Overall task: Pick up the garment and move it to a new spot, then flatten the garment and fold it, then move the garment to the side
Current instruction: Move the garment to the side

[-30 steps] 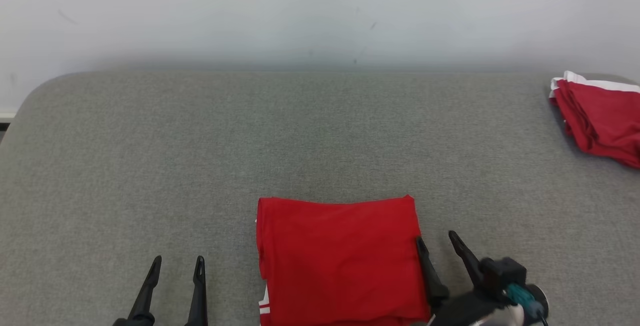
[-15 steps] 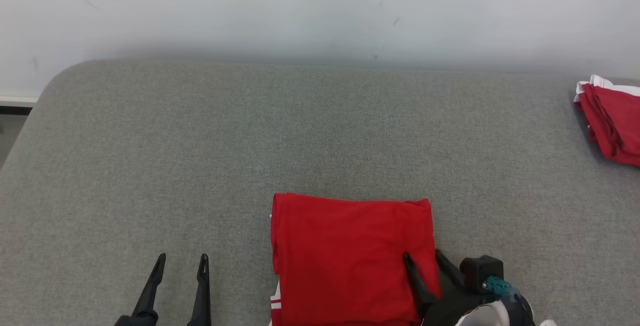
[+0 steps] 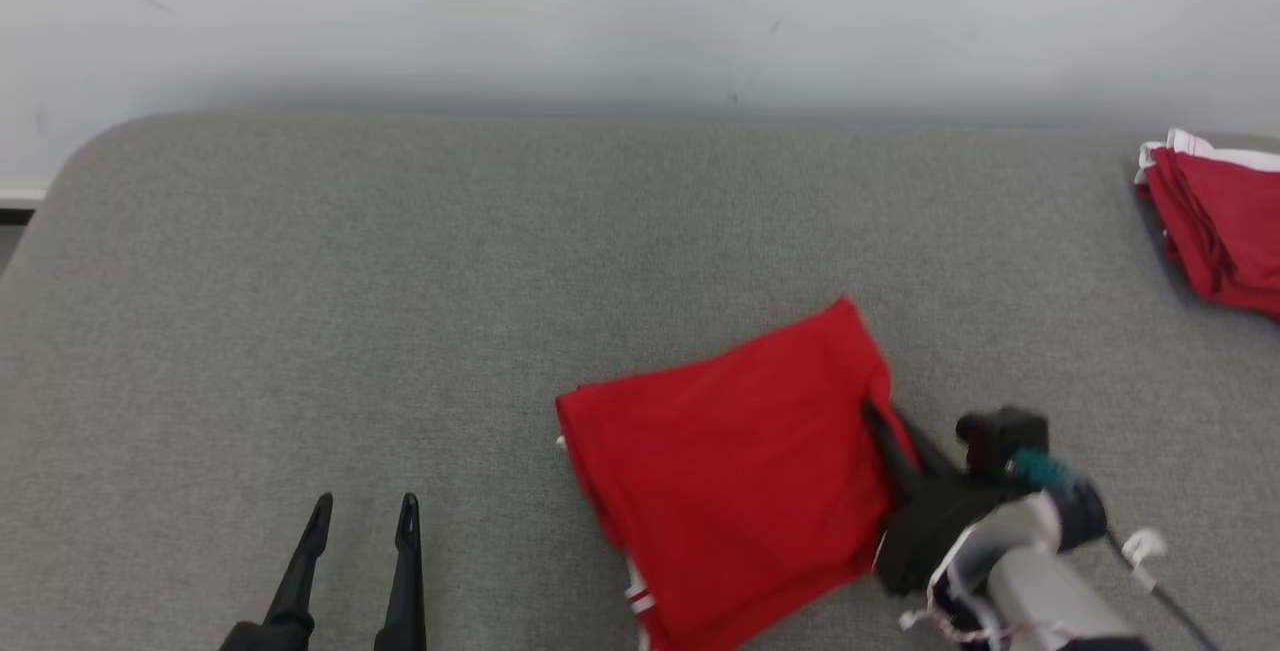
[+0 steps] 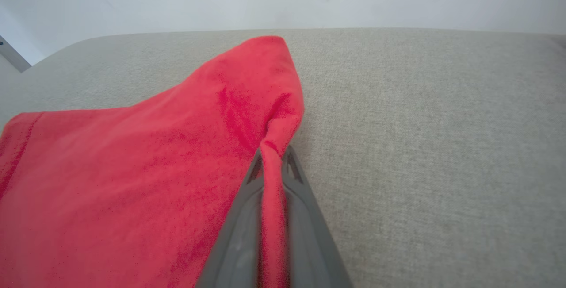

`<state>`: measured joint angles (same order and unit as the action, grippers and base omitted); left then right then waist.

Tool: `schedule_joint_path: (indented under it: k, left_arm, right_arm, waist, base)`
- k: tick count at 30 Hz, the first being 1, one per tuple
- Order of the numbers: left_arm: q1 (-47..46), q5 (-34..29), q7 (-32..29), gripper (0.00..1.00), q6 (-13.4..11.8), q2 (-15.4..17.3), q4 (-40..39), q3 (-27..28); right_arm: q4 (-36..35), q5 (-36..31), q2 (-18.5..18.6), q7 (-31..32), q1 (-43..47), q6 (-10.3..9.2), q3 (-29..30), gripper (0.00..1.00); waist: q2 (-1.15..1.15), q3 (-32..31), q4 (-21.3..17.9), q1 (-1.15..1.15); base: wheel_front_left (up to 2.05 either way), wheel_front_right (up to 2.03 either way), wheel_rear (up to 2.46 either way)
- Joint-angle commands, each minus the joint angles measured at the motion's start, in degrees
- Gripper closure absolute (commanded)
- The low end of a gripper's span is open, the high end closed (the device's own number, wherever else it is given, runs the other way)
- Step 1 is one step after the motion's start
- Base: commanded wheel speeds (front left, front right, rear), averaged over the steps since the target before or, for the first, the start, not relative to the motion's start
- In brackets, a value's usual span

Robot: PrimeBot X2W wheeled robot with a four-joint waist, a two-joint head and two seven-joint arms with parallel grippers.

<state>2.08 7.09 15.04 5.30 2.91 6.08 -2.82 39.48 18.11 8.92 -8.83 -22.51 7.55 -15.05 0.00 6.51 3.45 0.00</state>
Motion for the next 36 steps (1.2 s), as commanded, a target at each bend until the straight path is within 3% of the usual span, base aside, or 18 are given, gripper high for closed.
schedule_joint_path:
  k: [1, 11, 21, 27, 36]
  left_arm:
    - [-1.3, 0.4, 0.1, 0.00, 0.0, 0.0, -0.4, -0.1]
    - [-5.1, -0.7, 0.1, 0.00, 0.6, 0.0, -1.4, -0.6]
    - [-9.7, -3.2, 0.1, 0.00, 1.9, 1.3, -4.1, -1.6]
    - [-12.5, -3.4, 0.1, 0.00, 2.2, 3.5, -5.8, -3.2]
    - [-14.5, -4.0, 0.1, 0.00, 2.1, 6.4, -9.6, -5.5]
  right_arm:
    - [-0.8, 0.2, 1.8, 0.8, -1.9, -0.17, -0.5, 1.00]
    - [-3.0, 2.6, 14.0, 4.6, -13.0, -0.17, -0.4, 1.00]
    - [-0.8, 2.9, 22.7, 6.1, -22.4, -0.17, -0.1, 1.00]
    - [1.7, 3.4, 26.7, 6.7, -28.8, -0.17, 0.6, 1.00]
    - [5.6, 2.0, 29.8, 7.3, -36.7, -0.17, -0.8, 1.00]
  waist:
    - [0.00, 1.8, -0.9, 0.00]
    - [0.00, 7.7, -3.4, 0.00]
    - [0.00, 13.4, -5.5, 0.00]
    - [0.00, 16.9, -6.2, 0.00]
    - [0.00, 21.1, -7.5, 0.00]
  base:
    - [0.00, 0.00, 0.00]
    - [0.00, 0.00, 0.00]
    - [0.00, 0.00, 0.00]
    - [0.00, 0.00, 0.00]
    - [0.00, 0.00, 0.00]
